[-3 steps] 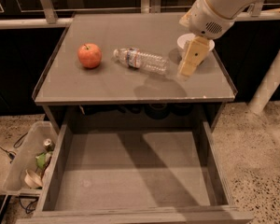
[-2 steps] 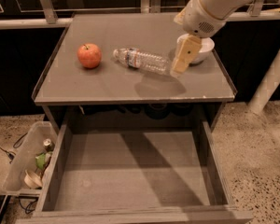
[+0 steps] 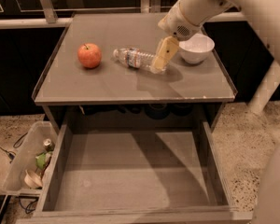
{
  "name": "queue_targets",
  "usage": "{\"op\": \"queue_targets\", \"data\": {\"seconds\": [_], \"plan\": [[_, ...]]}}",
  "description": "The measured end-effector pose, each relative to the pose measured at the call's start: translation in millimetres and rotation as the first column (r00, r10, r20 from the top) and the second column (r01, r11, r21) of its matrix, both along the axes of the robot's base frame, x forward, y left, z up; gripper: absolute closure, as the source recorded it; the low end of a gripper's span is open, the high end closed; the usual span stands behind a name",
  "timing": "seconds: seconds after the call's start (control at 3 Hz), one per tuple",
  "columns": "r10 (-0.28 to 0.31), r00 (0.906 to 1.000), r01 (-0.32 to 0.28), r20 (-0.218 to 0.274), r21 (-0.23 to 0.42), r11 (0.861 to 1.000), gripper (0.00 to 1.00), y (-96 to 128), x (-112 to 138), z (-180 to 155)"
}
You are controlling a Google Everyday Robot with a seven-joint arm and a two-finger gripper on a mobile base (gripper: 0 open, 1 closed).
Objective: Place water bottle into top drawer
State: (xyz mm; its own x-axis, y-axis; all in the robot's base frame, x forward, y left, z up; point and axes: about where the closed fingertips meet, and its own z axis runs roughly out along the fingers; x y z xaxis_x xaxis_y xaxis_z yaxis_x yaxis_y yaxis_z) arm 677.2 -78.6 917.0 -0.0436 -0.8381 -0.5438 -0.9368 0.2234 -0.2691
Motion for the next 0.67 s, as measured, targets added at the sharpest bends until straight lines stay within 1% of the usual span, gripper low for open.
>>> {"op": "queue_targets", "data": {"seconds": [0.33, 0.67], "plan": [[0.018, 0.9991, -0.018, -0.038, 0.013, 1.000, 0.00, 21, 8, -12], [0.027, 0.9978, -0.027, -0.061, 0.007, 1.000, 0.00, 37, 8, -22]]}}
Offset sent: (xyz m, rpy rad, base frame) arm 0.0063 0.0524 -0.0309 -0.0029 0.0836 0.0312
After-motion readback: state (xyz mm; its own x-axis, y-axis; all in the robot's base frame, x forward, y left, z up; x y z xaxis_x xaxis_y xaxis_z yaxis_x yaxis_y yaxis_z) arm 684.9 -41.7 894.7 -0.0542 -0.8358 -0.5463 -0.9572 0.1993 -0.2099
